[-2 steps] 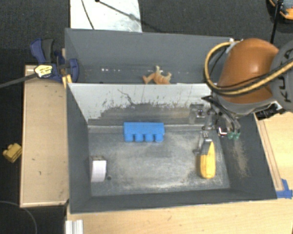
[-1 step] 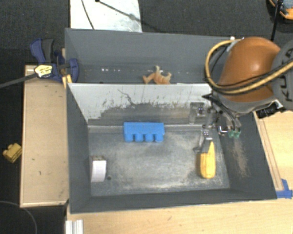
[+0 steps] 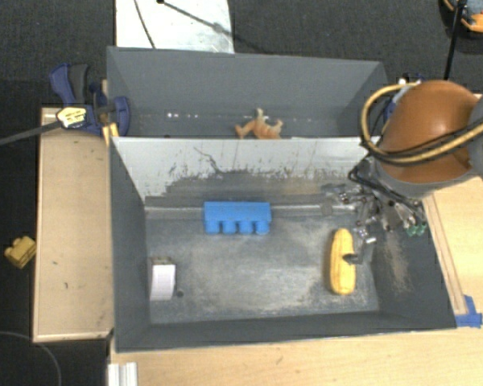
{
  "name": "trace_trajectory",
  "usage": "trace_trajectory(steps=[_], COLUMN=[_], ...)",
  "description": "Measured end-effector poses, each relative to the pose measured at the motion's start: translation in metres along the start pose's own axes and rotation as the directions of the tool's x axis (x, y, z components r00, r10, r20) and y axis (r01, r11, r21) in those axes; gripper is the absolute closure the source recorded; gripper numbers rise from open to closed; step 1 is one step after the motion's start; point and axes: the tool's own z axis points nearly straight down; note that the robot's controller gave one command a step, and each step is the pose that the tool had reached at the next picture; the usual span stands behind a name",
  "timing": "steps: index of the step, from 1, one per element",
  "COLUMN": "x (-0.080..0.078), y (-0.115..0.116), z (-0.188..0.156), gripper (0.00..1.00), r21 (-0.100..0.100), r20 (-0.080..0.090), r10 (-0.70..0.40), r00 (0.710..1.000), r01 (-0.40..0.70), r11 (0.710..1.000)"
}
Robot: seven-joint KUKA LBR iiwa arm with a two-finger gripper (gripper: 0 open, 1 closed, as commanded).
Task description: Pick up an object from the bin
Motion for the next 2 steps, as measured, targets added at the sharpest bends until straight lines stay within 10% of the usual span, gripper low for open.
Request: trace_trajectory(steps=[1,2], x=[0.036,0.033], y=[-0.046,-0.058], z=[0.015,0.022], gripper=[0.00,0.00], r21=[-0.001,0.000], r20=[-0.006,-0.003], r10=[-0.180,-0.384], r00=[0.984,0.923], r01=[0.180,0.384], r11=[0.984,0.923])
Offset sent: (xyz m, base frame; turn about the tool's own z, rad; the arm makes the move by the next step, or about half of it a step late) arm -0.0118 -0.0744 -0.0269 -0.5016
